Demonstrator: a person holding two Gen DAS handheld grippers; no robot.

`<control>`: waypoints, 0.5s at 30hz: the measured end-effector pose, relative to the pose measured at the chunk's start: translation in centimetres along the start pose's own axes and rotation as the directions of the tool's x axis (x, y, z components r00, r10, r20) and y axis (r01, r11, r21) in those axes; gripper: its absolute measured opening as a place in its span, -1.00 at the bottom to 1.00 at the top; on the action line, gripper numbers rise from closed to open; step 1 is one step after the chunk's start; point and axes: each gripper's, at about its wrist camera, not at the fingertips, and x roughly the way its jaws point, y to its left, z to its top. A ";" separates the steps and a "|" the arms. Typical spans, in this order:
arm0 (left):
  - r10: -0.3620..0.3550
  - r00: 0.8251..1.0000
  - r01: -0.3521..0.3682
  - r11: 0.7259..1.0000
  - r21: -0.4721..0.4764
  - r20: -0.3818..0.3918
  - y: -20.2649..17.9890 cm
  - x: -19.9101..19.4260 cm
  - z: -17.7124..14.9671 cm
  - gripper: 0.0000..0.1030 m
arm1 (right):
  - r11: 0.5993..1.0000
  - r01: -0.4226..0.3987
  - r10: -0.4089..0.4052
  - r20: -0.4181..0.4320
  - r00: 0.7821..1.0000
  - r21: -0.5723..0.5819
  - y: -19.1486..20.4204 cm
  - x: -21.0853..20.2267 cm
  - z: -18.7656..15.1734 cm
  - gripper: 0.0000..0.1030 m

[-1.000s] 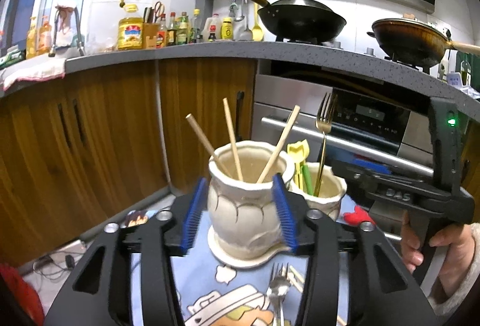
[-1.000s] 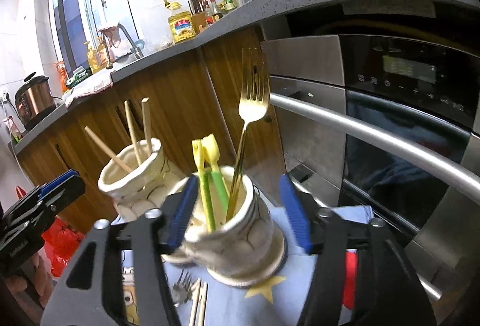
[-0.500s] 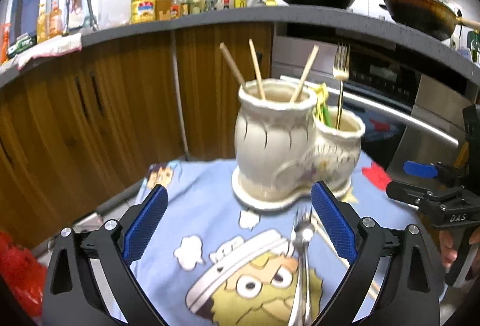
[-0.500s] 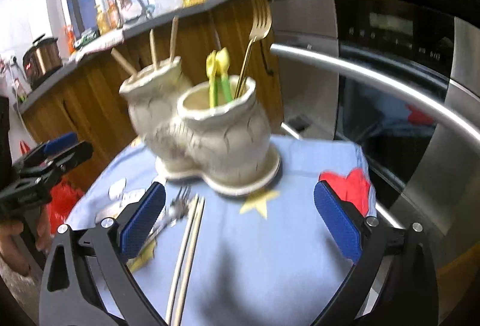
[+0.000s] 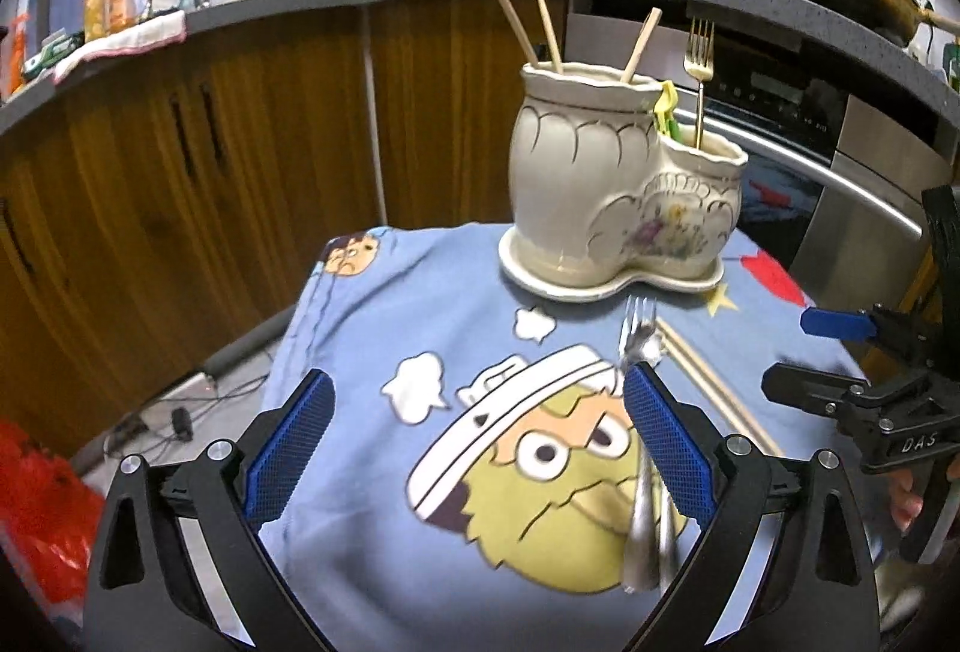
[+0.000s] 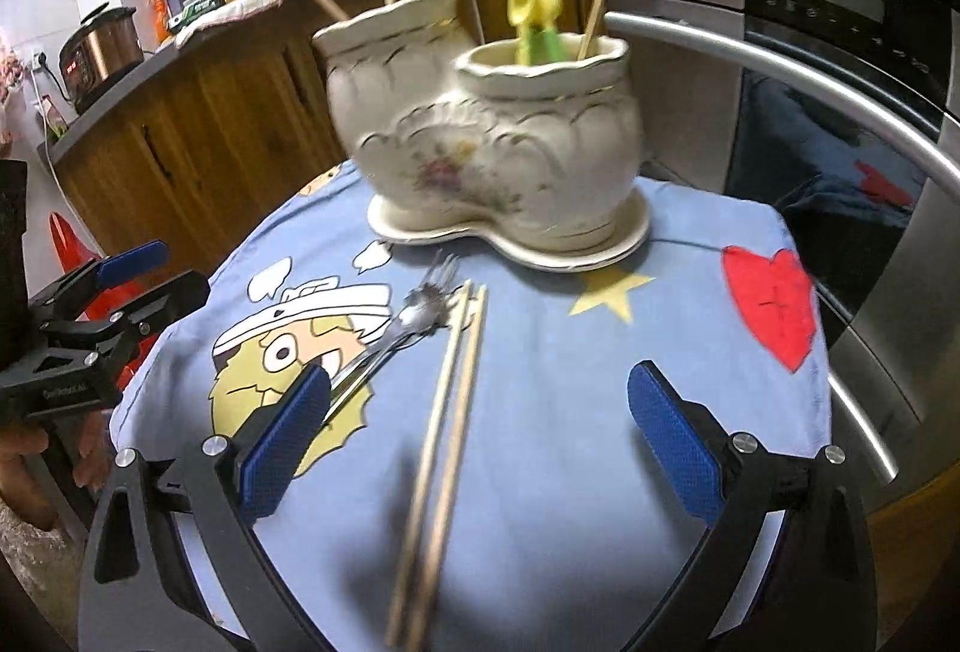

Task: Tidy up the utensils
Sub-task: 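Open both tools and move them back over the remaining utensils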

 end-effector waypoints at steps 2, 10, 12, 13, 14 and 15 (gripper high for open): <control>0.005 1.000 -0.005 1.000 0.008 0.003 0.3 -0.3 -0.3 0.87 | 1.000 -0.001 0.001 -0.013 1.000 0.001 0.6 0.4 0.1 0.91; -0.029 1.000 0.029 0.999 -0.032 0.004 1.9 -0.8 -1.3 0.87 | 1.000 0.021 -0.023 -0.096 0.995 -0.019 3.6 3.1 0.0 0.26; -0.038 0.999 0.039 0.998 -0.056 0.006 2.4 -0.8 -1.2 0.87 | 1.000 0.012 -0.011 -0.134 0.991 0.007 3.8 4.0 -0.1 -0.03; -0.043 0.999 0.044 0.997 -0.063 0.009 2.5 -0.9 -1.2 0.87 | 1.000 0.018 -0.017 -0.133 0.991 0.007 3.8 4.0 -0.1 -0.07; -0.049 0.999 0.050 0.996 -0.074 0.014 2.7 -0.9 -1.2 0.87 | 0.999 0.034 -0.035 -0.130 0.991 -0.004 4.0 4.1 -0.1 -0.21; -0.052 0.999 0.053 0.996 -0.078 0.017 2.8 -1.0 -1.2 0.87 | 0.999 0.032 -0.032 -0.143 0.989 -0.003 4.0 4.3 0.0 -0.31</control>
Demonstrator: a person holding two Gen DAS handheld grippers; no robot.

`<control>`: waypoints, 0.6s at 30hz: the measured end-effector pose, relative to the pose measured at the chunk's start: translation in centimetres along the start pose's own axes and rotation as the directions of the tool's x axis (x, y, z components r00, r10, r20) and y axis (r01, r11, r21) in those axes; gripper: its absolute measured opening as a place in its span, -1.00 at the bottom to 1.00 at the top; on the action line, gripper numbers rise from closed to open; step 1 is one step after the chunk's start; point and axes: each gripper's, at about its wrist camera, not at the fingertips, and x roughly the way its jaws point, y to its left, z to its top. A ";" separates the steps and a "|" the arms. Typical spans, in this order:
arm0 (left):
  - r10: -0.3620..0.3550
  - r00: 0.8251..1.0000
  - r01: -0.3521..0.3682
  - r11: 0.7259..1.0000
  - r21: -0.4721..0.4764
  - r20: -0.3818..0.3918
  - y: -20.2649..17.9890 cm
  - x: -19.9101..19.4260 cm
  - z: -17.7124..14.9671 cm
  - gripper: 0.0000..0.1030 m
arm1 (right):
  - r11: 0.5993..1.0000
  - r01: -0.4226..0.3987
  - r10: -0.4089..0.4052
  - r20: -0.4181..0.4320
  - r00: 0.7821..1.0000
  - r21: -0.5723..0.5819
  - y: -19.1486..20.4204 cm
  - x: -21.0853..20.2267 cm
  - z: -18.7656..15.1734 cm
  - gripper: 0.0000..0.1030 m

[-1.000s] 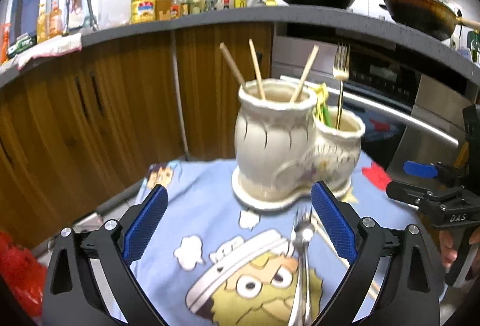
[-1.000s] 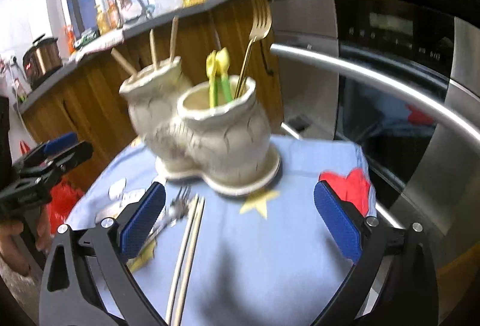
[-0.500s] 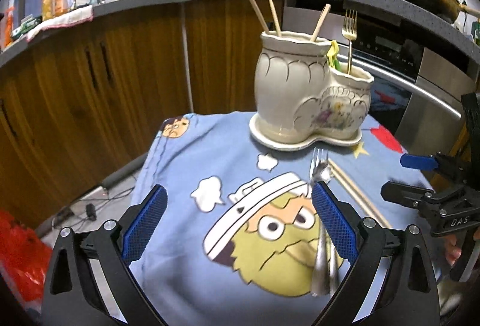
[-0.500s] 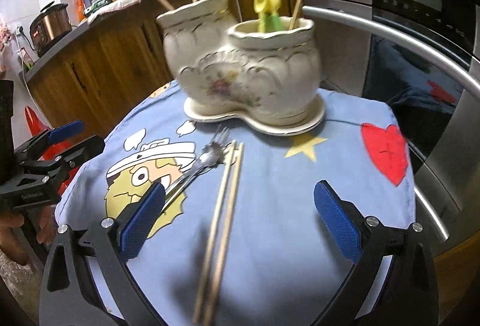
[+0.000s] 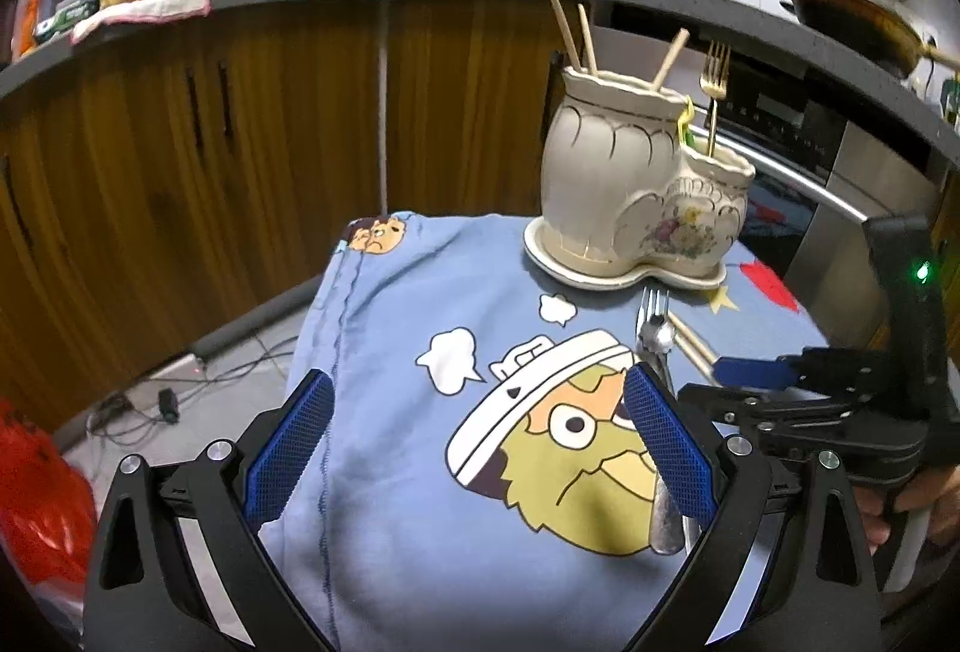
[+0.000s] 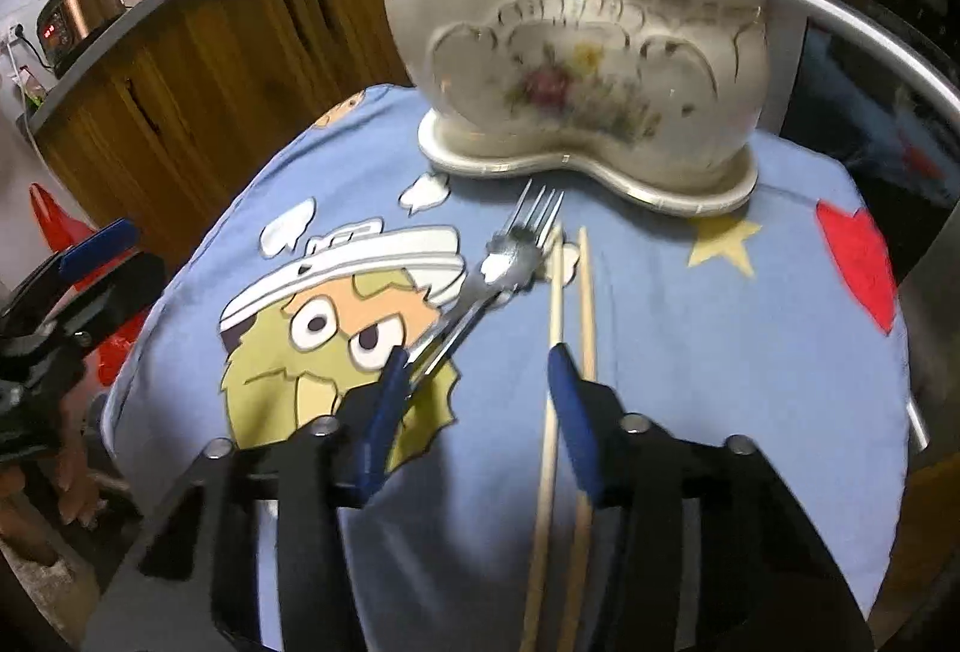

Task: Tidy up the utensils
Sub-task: 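Open both tools and move them back over the remaining utensils, then grasp the silver flower spoon with the right tool while the left tool grasps a wooden chopstick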

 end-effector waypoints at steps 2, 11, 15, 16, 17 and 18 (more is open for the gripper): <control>-0.005 1.000 0.005 1.000 -0.006 0.005 0.0 0.0 0.1 0.87 | 1.000 -0.016 0.017 -0.021 1.000 0.017 -0.1 0.2 0.1 -0.32; -0.012 1.000 0.012 1.000 -0.004 0.011 -0.3 -0.4 0.1 0.87 | 0.997 0.034 -0.037 -0.045 0.998 -0.072 1.6 0.8 0.2 -0.44; -0.018 1.000 0.018 1.000 -0.007 0.018 -0.4 -0.6 0.2 0.87 | 0.987 0.061 -0.073 -0.076 0.994 -0.151 2.8 1.3 0.6 -0.45; -0.019 1.000 0.020 1.000 -0.010 0.015 -0.4 -0.5 0.2 0.87 | 0.988 0.056 -0.069 -0.086 0.994 -0.147 2.9 1.4 0.8 -0.45; -0.021 1.000 0.021 1.000 -0.012 0.011 -0.5 -0.4 0.2 0.87 | 0.987 0.053 -0.067 -0.088 0.994 -0.155 3.1 1.6 1.0 -0.45; -0.023 1.000 0.023 1.000 -0.013 0.008 -0.6 -0.4 0.1 0.87 | 0.984 0.054 -0.069 -0.084 0.994 -0.172 3.2 1.7 1.1 -0.50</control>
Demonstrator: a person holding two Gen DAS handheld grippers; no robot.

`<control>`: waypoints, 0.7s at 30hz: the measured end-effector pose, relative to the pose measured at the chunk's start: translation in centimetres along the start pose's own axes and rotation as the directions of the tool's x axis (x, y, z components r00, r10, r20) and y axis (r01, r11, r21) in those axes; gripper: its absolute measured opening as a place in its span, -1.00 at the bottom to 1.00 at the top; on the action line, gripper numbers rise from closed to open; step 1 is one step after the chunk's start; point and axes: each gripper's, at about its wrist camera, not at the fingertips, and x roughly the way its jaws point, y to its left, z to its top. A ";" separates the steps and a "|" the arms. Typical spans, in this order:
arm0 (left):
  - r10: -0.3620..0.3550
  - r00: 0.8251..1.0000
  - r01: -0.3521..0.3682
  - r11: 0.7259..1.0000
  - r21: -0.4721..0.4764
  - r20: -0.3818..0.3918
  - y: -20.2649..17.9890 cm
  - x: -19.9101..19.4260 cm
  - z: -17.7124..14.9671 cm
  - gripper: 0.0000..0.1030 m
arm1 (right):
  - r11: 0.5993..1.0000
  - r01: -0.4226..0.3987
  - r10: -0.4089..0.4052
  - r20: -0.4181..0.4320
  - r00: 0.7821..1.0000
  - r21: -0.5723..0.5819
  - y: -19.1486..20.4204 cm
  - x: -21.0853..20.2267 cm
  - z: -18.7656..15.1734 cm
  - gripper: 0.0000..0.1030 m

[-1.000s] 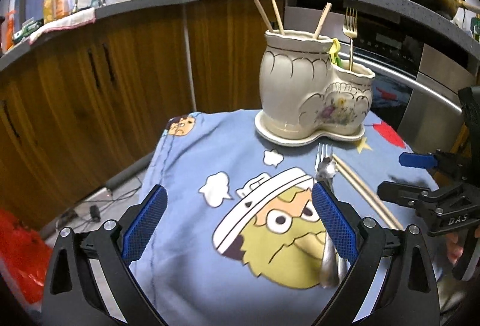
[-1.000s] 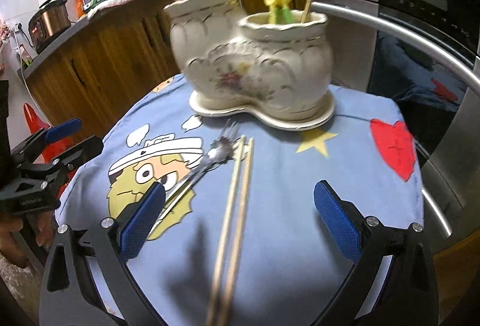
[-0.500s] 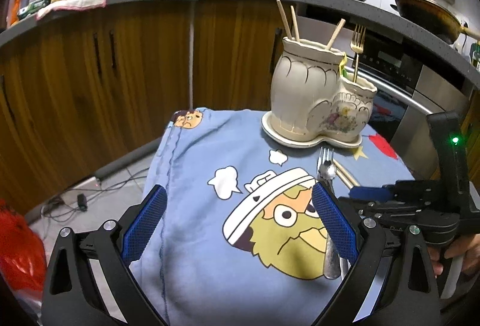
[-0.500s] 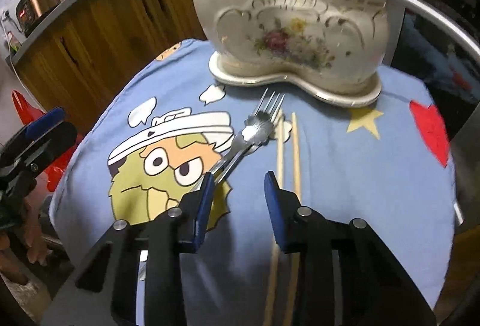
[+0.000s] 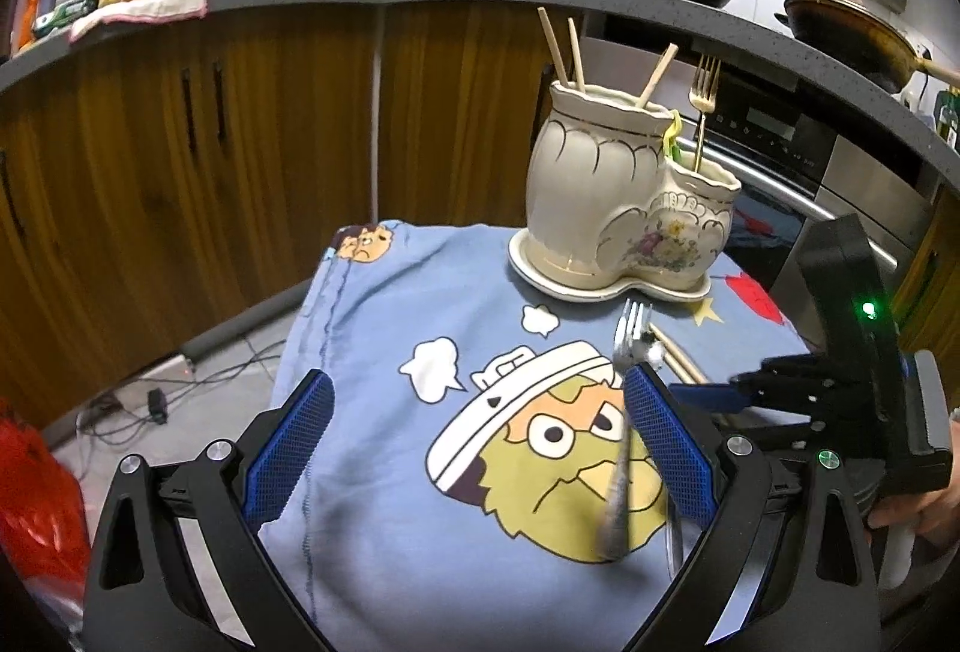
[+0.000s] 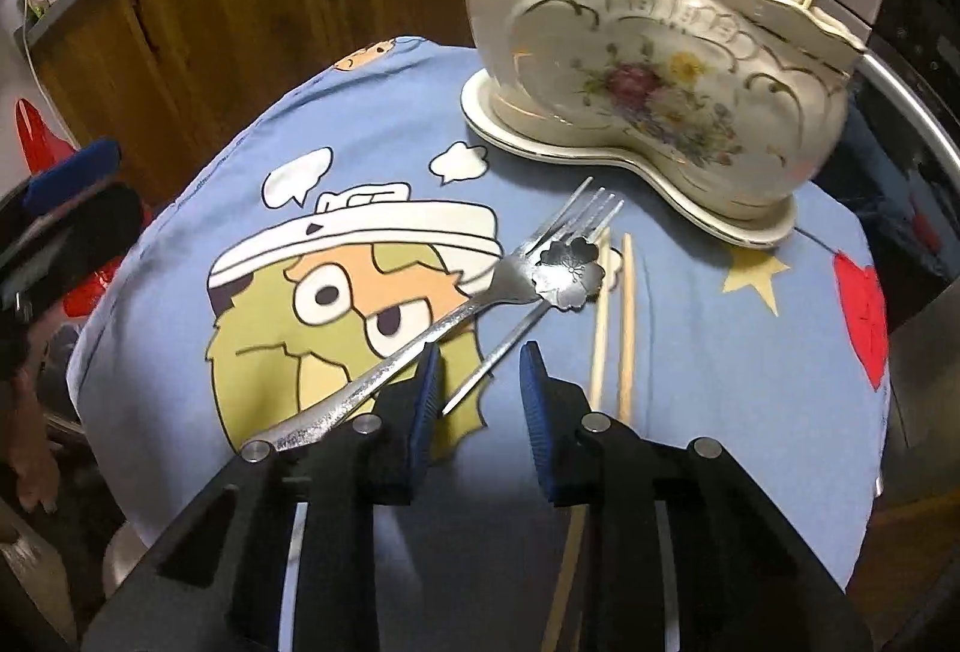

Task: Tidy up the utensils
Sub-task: 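Grasp the silver flower spoon with the right tool while the left tool grasps a wooden chopstick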

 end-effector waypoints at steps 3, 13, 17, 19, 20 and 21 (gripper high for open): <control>-0.009 1.000 0.009 1.000 0.014 -0.001 -0.4 -0.2 0.0 0.87 | 1.000 -0.013 0.013 -0.004 1.000 -0.011 -0.2 -0.1 0.1 -0.74; -0.017 1.000 0.017 1.000 0.023 -0.005 -0.7 -0.1 -0.1 0.87 | 0.996 -0.078 0.079 -0.023 0.997 0.050 -2.2 -2.0 -1.8 -0.93; -0.023 1.000 0.023 0.999 0.035 -0.008 -1.2 -0.2 0.0 0.87 | 0.996 -0.062 0.064 -0.025 0.998 0.062 -2.3 -2.3 -2.0 -0.93; -0.024 1.000 0.024 0.999 0.040 -0.007 -1.4 -0.2 0.0 0.87 | 0.997 -0.053 0.054 -0.014 0.998 0.060 -1.9 -2.2 -1.8 -0.90; -0.024 1.000 0.024 0.999 0.041 -0.008 -1.5 -0.3 0.1 0.87 | 0.998 -0.041 0.041 -0.006 0.999 0.048 -1.4 -1.6 -1.6 -0.90; -0.023 1.000 0.023 0.999 0.041 -0.010 -1.5 -0.2 0.1 0.87 | 0.999 -0.029 0.029 0.005 1.000 0.037 -1.2 -1.3 -1.3 -0.90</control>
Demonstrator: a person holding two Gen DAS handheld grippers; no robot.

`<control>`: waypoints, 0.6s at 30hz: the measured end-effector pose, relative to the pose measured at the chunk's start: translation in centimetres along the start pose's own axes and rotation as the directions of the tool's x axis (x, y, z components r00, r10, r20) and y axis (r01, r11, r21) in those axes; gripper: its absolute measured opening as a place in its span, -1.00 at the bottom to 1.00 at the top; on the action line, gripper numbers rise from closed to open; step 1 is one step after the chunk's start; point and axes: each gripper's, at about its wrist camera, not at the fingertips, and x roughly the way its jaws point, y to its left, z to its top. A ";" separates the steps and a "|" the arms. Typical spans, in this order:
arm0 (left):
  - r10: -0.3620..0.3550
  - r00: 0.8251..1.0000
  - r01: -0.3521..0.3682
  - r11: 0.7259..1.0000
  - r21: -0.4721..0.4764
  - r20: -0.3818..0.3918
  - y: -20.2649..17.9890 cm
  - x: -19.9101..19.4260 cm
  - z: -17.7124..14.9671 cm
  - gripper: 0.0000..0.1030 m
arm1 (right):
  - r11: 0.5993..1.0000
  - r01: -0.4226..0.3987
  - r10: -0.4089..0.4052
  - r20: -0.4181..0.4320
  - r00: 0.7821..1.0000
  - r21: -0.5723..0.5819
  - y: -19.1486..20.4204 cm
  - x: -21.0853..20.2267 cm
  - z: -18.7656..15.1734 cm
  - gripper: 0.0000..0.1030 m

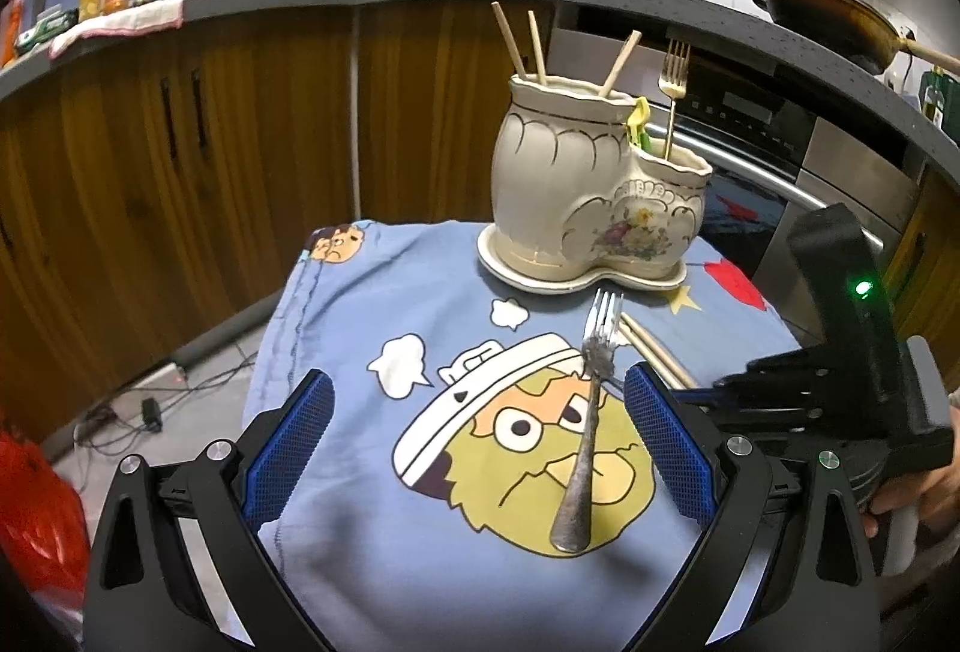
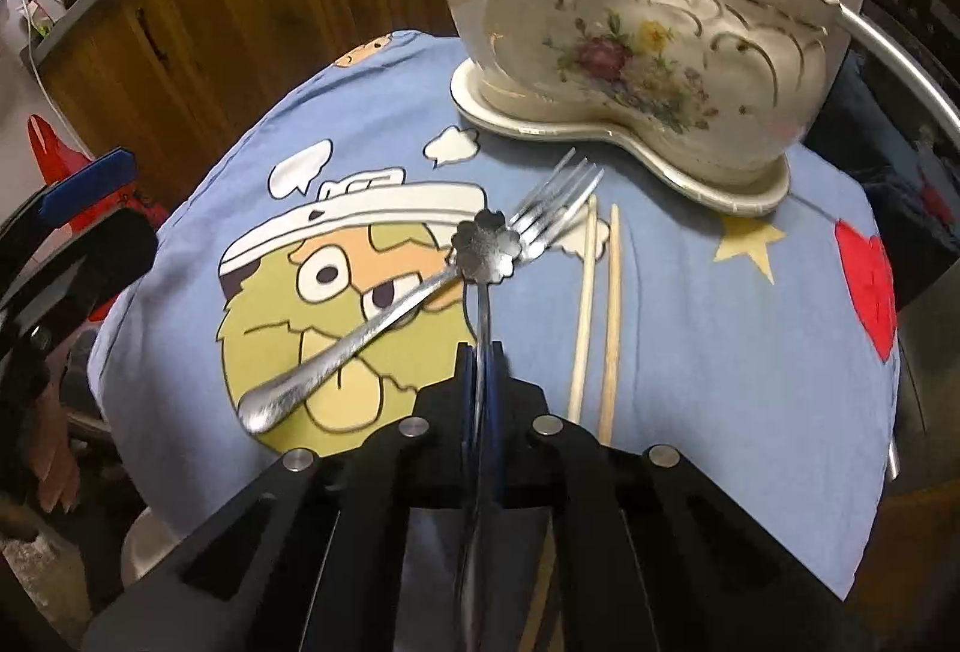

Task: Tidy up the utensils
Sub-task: 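Grasp the silver flower spoon with the right tool while the left tool grasps a wooden chopstick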

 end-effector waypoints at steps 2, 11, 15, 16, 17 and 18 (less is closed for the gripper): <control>0.000 1.000 0.000 1.000 -0.002 -0.003 0.0 0.0 0.0 0.87 | 1.000 0.007 -0.006 0.013 1.000 -0.004 0.1 0.4 0.2 -0.90; -0.002 0.999 0.002 1.000 0.005 -0.035 -1.2 0.5 0.0 0.87 | 0.996 -0.079 0.075 0.111 0.991 0.029 -1.6 -2.5 -0.9 -0.94; -0.017 0.998 0.018 1.000 0.023 -0.058 -2.6 1.2 0.0 0.87 | 0.992 -0.115 0.105 0.155 0.982 0.056 -3.9 -5.4 -1.4 -0.94; -0.024 0.998 0.026 0.999 0.026 -0.066 -3.1 1.5 0.0 0.87 | 0.991 -0.119 0.108 0.162 0.981 0.061 -4.4 -5.7 -1.3 -0.94; -0.034 0.996 0.036 0.999 0.029 -0.081 -3.6 1.8 0.1 0.87 | 0.990 -0.122 0.109 0.170 0.979 0.066 -5.0 -6.2 -1.4 -0.94; -0.042 0.995 0.045 0.998 0.033 -0.094 -4.2 2.2 0.1 0.85 | 0.990 -0.124 0.109 0.178 0.978 0.073 -5.8 -6.7 -1.6 -0.94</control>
